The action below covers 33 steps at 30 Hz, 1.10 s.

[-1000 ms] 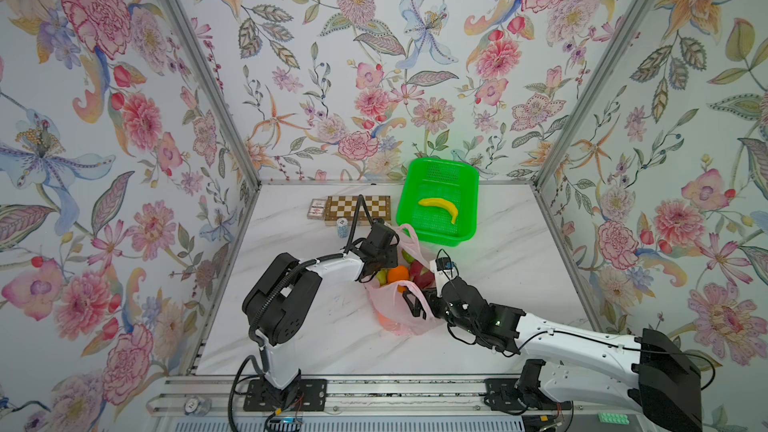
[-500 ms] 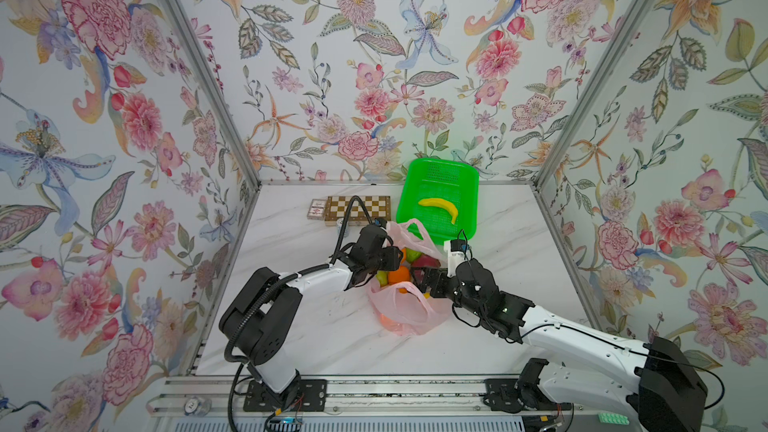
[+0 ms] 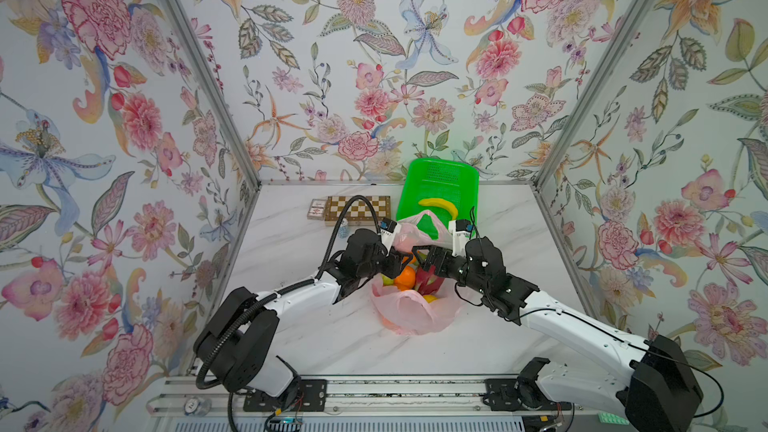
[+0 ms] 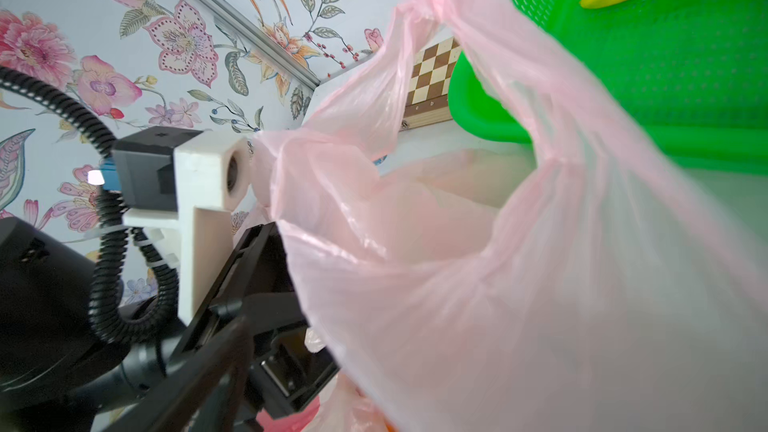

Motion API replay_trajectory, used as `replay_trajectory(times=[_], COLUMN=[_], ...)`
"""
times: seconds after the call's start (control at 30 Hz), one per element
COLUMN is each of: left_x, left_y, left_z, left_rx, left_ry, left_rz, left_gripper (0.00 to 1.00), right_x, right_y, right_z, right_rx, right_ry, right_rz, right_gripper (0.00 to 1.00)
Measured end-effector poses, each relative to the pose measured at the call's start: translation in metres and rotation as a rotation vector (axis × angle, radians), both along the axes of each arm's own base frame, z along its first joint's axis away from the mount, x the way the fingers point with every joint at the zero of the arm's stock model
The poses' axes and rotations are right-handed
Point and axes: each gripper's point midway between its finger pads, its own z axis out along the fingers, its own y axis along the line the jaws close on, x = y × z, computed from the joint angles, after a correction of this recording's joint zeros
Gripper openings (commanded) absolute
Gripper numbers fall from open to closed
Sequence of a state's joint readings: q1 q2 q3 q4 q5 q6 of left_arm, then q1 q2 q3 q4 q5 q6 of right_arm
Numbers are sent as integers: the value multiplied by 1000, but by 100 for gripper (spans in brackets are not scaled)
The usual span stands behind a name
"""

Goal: Untie the knot of the plastic bag and take out the fruit

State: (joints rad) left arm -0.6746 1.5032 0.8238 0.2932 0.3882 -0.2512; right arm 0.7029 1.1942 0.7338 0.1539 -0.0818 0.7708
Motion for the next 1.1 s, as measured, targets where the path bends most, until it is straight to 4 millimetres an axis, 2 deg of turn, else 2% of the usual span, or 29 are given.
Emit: replay_trajectory(times=[0.17, 0.3, 0.37, 0.5, 0.67, 0.8, 0.87, 0.97, 1.03, 1.1], left_x=[-5, -14, -18, -22, -25, -38, -43, -48, -50, -51], left_y=[-3, -8, -10, -13, -14, -11, -9, -5, -2, -1], left_z=[-1, -5, -6, -7, -5, 5, 12, 17, 18, 22], left_rx=[7, 15, 24, 42, 50, 29, 11, 1, 1, -6], left_ry=[-13, -22, -31, -50, -82, -120, -151, -183, -205, -227], left_rz=[-41, -86, -105, -132, -157, -195, -210, -212, -214, -215], left_gripper=[41, 41, 41, 41, 41, 42, 42, 42, 41, 42], right_x=[20, 47, 59, 74, 90, 96, 97, 96, 93, 92], right_y=[4, -2, -6, -13, -21, -21, -19, -16, -14, -14], right_z=[-8, 1, 5, 9, -5, -30, -43, -60, -63, -58], right_rx=[-16, -4, 5, 9, -30, -80, -99, -122, -132, -128], right_ry=[16, -3, -8, -20, -7, 24, 49, 81, 88, 81], right_rz=[-9, -60, -87, -120, -146, -140, -129, -113, -106, -107], right_gripper=[66, 29, 18, 6, 8, 8, 11, 18, 25, 42])
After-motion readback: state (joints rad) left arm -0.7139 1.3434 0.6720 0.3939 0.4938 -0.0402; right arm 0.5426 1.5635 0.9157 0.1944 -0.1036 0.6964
